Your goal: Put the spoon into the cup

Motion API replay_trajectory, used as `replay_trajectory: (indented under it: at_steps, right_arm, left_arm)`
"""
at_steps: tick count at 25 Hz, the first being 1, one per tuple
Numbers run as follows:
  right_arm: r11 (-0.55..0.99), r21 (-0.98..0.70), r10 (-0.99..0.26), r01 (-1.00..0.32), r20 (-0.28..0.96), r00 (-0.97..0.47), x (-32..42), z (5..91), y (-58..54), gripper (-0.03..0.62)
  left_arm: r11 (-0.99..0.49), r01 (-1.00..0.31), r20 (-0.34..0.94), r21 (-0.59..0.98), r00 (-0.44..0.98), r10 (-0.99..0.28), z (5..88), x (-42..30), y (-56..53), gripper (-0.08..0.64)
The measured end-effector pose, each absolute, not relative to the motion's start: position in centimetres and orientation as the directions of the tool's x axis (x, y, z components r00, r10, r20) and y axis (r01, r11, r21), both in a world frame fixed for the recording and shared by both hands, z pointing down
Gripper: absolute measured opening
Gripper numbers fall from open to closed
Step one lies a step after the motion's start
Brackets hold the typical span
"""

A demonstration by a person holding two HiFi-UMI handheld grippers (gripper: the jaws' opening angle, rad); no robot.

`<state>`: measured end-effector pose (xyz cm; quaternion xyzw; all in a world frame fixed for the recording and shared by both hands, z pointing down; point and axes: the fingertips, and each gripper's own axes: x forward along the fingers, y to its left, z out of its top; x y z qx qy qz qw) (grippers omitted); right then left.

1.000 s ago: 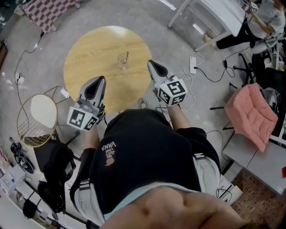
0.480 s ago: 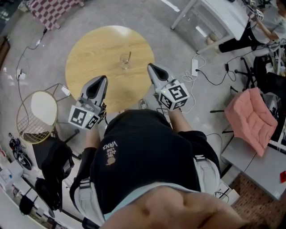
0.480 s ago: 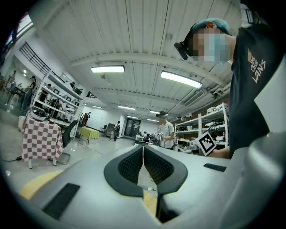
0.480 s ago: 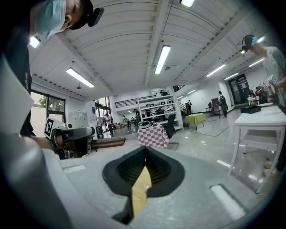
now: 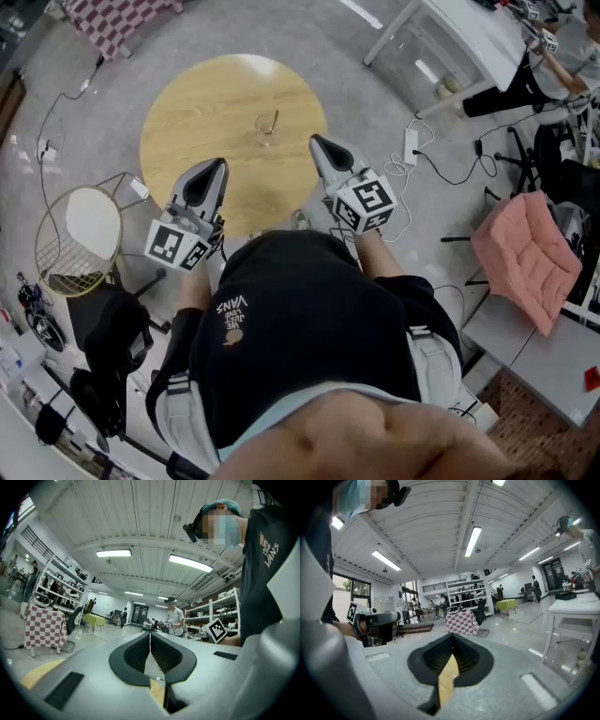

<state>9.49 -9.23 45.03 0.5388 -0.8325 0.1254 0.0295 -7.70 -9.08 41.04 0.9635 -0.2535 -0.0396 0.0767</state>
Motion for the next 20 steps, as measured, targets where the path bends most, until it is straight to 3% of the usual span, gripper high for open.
replay_trajectory:
  at_steps: [20]
  right_arm:
    - [0.403, -0.166, -0.883, -0.9, 0.191, -0.43, 8.9, 45.05, -9.55, -0.003]
  left_arm:
    - [-0.86, -0.483, -0.038, 0.165, 0.868, -0.495, 40.99, -7.84, -9.0, 0.002]
